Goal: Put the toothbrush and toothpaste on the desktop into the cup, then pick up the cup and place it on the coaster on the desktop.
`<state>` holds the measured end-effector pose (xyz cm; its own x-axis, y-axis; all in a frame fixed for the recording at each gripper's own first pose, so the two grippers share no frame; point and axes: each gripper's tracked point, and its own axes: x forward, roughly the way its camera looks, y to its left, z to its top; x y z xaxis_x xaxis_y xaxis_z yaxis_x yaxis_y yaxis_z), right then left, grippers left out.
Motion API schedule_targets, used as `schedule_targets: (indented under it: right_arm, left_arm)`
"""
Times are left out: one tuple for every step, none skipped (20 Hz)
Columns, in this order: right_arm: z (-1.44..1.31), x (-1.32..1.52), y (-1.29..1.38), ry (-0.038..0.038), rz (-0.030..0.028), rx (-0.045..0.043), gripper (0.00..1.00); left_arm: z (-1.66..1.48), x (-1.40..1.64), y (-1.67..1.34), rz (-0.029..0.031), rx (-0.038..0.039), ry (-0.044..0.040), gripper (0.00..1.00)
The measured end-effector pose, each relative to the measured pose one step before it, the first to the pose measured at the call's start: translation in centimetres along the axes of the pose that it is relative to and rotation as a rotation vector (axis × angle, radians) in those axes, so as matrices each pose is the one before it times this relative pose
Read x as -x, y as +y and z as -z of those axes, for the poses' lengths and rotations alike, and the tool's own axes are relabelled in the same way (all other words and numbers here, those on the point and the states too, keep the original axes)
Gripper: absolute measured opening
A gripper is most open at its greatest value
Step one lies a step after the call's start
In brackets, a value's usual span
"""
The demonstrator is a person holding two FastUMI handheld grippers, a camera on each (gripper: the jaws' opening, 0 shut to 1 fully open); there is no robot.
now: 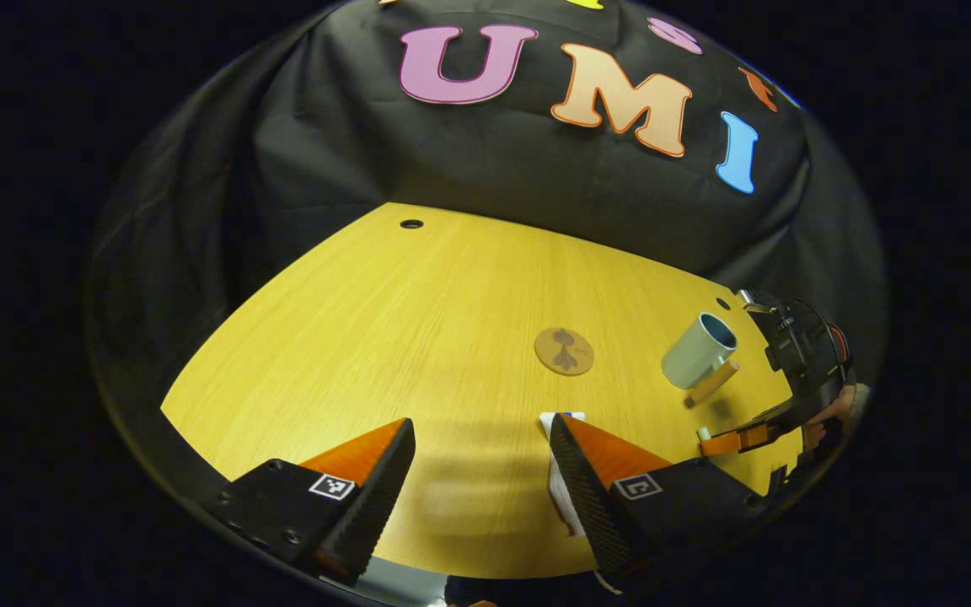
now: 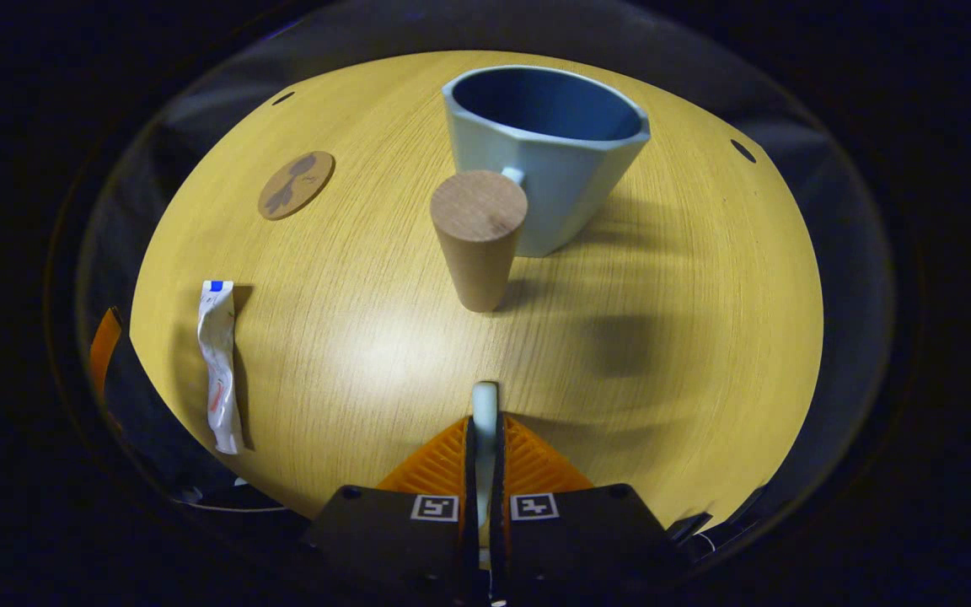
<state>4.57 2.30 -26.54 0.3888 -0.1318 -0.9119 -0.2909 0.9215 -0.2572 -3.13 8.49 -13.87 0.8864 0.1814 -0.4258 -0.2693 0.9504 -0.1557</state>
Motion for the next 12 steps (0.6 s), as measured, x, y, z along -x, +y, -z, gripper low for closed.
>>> schedule_targets:
  right_arm:
    - [-0.025,0.073,0.02,-0.02006,0.00028,-0.03041,0.07]
    - [-0.079,0.175,0.029,-0.02307,-0.00317,-0.02615,0.07]
    - [0.01,0.344,0.08,-0.0231,-0.01039,-0.02479,0.06]
    - [-0.096,0.391,0.048,-0.02897,-0.00884,-0.03138,0.07]
    - [-0.202,0.728,0.016,-0.02882,-0.02213,-0.03219,0.06]
    - [-0.282,0.527,-0.158,-0.02181,-0.01042,-0.02104,0.06]
    - [-0.014,0.62,-0.241,-0.0109,-0.01207,-0.01738,0.06]
    - [-0.45,0.562,-0.193,-0.02645,-0.00889,-0.01888,0.06]
    - [-0.304,0.559,-0.215,-0.02092,-0.00832,-0.01558,0.06]
    - [-0.445,0.718,-0.327,-0.02877,-0.00464,-0.01659,0.06]
    - [-0.452,0.802,-0.39,-0.03169,-0.00215,-0.01542,0.05]
    - [-0.49,0.775,-0.597,-0.02607,0.0047,-0.01161,0.06]
  left_arm:
    - [0.465,-0.23,-0.568,0.01377,0.0059,0.02681,0.95]
    - [0.433,-0.307,-0.674,0.01546,0.00943,0.02407,0.95]
    - [0.391,-0.281,-0.721,0.01886,0.01168,0.02421,0.95]
    - [0.231,-0.25,-0.672,0.01683,0.0096,0.02178,0.95]
    - [0.319,-0.371,-0.496,0.00046,0.00915,0.02786,0.95]
    - [0.171,-0.359,-0.252,-0.00819,0.00317,0.01501,0.95]
    - [0.235,-0.306,-0.328,-0.00046,-0.00361,0.01915,0.95]
    - [0.139,-0.198,-0.165,-0.00404,-0.00426,0.01873,0.95]
    - [0.152,-0.16,-0.052,-0.00111,-0.00237,0.02141,0.95]
    - [0.176,-0.112,-0.307,0.00549,-0.00046,0.02395,0.95]
    - [0.372,-0.566,-0.492,0.00344,-0.00189,0.03315,0.94]
    - [0.295,-0.375,-0.371,0.00429,-0.00498,0.02139,0.94]
